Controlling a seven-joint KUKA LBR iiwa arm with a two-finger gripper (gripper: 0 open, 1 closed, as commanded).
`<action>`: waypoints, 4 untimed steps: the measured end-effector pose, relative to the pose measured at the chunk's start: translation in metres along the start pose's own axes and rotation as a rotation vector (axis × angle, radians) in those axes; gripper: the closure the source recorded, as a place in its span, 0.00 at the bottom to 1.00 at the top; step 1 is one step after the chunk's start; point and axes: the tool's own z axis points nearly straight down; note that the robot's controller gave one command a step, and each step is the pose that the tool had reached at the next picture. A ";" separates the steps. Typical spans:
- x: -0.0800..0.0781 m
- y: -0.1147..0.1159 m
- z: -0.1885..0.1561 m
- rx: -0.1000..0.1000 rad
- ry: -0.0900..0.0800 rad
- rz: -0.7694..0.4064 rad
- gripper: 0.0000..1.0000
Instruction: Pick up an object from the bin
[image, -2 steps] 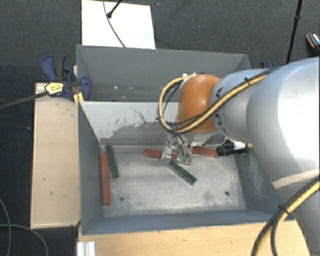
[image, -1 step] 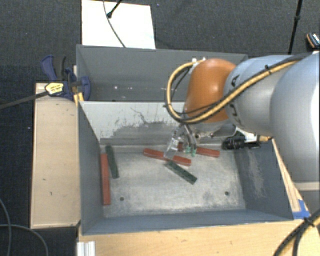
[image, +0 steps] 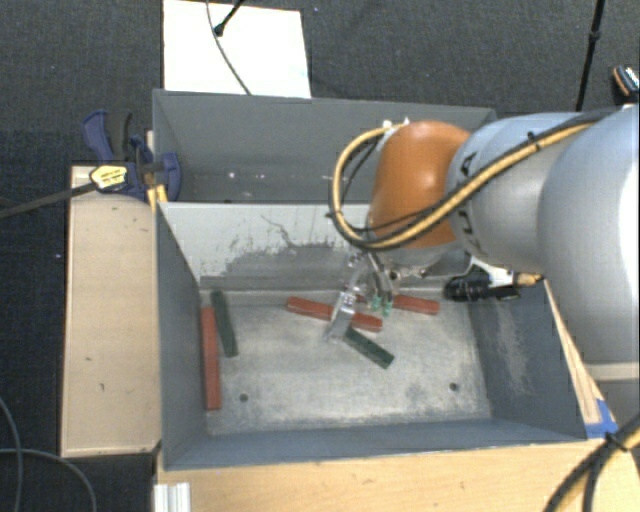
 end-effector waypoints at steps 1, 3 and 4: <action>-0.015 -0.026 0.068 0.002 0.004 -0.046 0.00; -0.017 -0.064 -0.082 -0.003 -0.008 -0.041 1.00; -0.015 -0.063 -0.077 0.000 0.000 -0.045 0.00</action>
Offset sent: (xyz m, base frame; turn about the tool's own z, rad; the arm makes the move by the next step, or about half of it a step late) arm 0.0052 -0.0276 -0.0643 -0.0484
